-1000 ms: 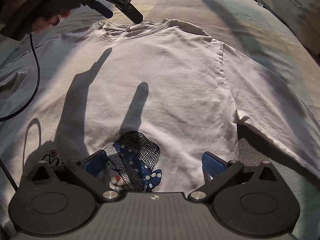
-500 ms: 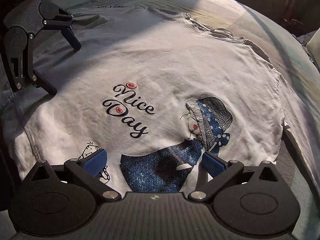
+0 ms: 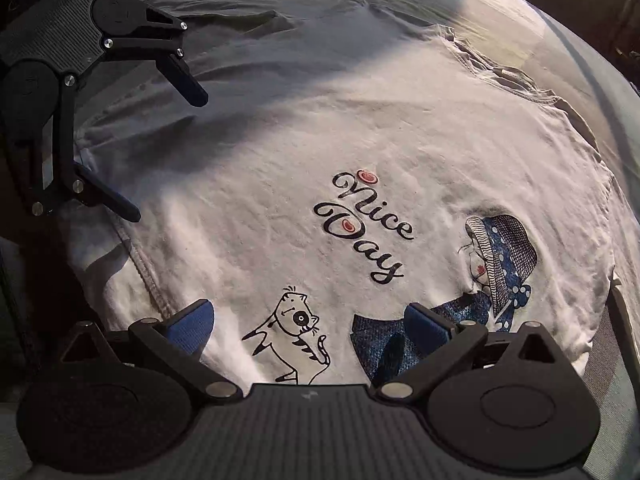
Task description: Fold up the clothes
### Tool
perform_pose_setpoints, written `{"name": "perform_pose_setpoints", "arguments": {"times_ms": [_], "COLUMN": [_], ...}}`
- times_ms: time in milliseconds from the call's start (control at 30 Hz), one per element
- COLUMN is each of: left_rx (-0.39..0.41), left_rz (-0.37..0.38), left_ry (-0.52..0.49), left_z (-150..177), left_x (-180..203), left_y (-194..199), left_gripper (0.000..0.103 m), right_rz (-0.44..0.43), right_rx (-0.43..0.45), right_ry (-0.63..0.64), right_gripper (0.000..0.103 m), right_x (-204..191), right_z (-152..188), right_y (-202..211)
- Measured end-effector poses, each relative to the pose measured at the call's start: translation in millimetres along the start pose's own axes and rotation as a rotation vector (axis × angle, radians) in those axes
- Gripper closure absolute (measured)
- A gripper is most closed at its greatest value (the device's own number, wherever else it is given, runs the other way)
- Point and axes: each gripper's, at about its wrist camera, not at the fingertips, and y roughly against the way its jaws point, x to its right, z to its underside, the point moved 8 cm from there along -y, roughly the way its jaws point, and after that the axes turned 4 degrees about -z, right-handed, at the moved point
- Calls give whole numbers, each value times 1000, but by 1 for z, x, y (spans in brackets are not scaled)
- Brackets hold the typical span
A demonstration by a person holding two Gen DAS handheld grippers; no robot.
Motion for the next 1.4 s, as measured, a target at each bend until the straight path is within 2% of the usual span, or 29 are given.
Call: {"name": "perform_pose_setpoints", "arguments": {"times_ms": [67, 200, 233, 267, 333, 433, 500, 567, 667, 800, 867, 900, 967, 1100, 1200, 1267, 1333, 1400], "left_rx": [14, -80, -89, -55, 13, 94, 87, 80, 62, -41, -106, -114, -70, 19, 79, 18, -33, -6], "left_rz": [-5, -14, -19, -18, -16, -19, -12, -5, 23, 17, 12, 5, -17, -62, -91, -58, -21, -15], "left_ry": [-24, -80, -81, -82, -85, -137, -129, -120, -66, -74, -84, -88, -70, -34, -6, 27, 64, 49], "left_z": [24, 56, 55, 46, 27, -5, -8, -9, 22, 56, 61, 58, 37, -4, -34, -30, -15, 2], "left_x": [3, 8, 7, 7, 6, 10, 7, 5, -3, -8, -12, -14, -30, -62, -85, -99, -112, -117], "left_y": [9, 25, 29, 31, 36, 23, 10, -2, 6, 23, 28, 31, 28, 22, 17, -4, -16, -8], "left_gripper": [1, 1, 2, 2, 1, 1, 1, 1, 1, 1, 1, 2, 2, 1, 1, 1, 1, 1], "right_rz": [5, 14, 18, 22, 15, 8, 22, -7, -22, 16, 11, 11, 32, 36, 6, -16, -50, -61], "right_rx": [11, -68, -104, -134, -93, -27, -34, -42, -58, -182, -256, -265, -245, -60, -6, 28, -8, 16], "right_ry": [11, 38, 55, 63, 63, 68, 70, 52, 69, 98, 117, 125, 99, 99, 107, 111, 123, 139], "right_gripper": [0, 0, 0, 0, 0, 0, 0, 0, 0, 0, 0, 0, 0, 0, 0, 0, 0, 0], "right_x": [-3, -4, -5, -6, -8, -10, -4, 3, 11, 23, 27, 27, 30, 36, 54, 66, 71, 76], "right_z": [16, 57, 64, 67, 52, 30, 23, 33, 63, 118, 132, 130, 115, 57, 15, -12, -9, 1], "right_y": [4, 22, 25, 26, 30, 30, 14, 11, 24, 44, 50, 54, 60, 60, 27, 5, -12, -7]}}
